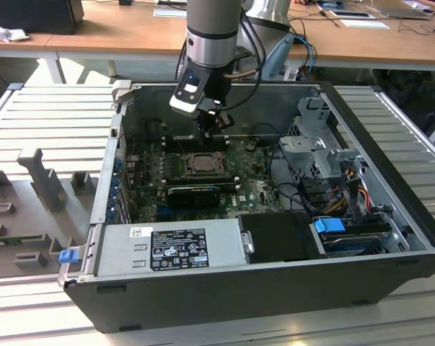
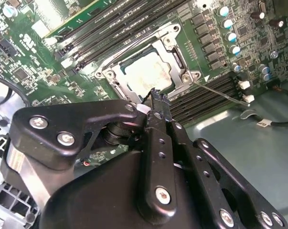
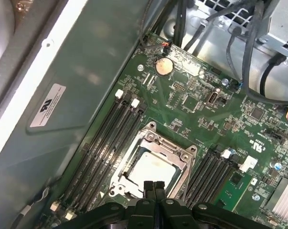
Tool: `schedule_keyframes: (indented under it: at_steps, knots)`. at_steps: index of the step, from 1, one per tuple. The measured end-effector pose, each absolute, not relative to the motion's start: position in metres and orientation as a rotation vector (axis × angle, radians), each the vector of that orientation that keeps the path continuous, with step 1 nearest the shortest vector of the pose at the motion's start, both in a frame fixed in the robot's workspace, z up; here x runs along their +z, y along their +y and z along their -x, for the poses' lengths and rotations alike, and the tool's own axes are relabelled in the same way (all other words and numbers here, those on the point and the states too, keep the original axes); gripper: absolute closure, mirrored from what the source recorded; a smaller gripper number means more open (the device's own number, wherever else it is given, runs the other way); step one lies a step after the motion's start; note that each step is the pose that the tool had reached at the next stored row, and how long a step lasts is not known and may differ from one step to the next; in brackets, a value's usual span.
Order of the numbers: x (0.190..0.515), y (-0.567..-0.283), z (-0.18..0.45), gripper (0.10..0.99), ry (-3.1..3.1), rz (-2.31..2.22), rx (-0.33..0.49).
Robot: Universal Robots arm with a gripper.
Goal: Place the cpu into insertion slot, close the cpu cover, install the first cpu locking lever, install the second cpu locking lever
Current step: 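Install the first cpu locking lever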
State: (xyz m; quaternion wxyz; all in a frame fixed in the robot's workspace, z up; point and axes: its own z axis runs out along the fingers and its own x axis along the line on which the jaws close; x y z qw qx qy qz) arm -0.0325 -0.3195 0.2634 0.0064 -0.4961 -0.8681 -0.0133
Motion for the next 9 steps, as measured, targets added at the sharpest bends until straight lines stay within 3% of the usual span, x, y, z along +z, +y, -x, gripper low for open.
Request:
schedule_keyframes:
  at_steps: [9]
  knots:
    - [0.2634, -0.3195, 0.0325, 0.98, -2.779, 1.435, -0.041]
